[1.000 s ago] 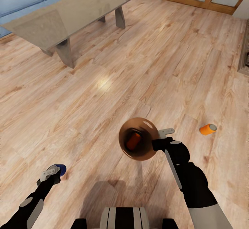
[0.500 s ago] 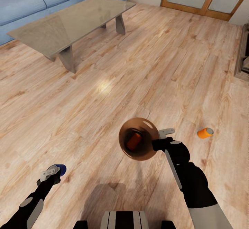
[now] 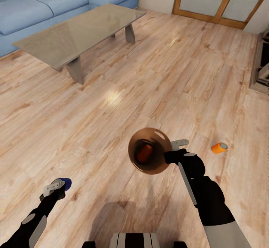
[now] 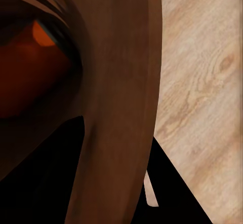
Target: Put the three can of soda from the living room inside the tash can in the kitchen.
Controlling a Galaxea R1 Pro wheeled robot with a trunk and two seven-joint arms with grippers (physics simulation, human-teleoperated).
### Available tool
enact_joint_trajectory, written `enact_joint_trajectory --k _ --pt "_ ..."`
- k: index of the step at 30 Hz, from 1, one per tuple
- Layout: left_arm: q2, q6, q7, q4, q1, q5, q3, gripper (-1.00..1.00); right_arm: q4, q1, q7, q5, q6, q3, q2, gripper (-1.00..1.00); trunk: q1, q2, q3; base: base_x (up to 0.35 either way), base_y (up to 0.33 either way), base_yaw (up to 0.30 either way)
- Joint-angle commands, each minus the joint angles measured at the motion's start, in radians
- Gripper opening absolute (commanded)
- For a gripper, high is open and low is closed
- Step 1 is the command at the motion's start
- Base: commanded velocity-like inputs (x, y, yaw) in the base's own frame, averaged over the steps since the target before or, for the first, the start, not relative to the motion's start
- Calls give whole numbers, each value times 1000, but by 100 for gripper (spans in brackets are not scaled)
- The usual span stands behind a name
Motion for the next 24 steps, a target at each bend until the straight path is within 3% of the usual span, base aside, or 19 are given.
enact_joint_trajectory --k 1,24 --pt "0 0 -1 0 0 0 0 -100 0 0 1 -14 0 1 0 -100 -4 7 5 0 0 0" --pt "1 0 -2 -1 0 0 0 -100 1 5 1 -14 -1 1 -1 -100 -92 168 115 0 0 0"
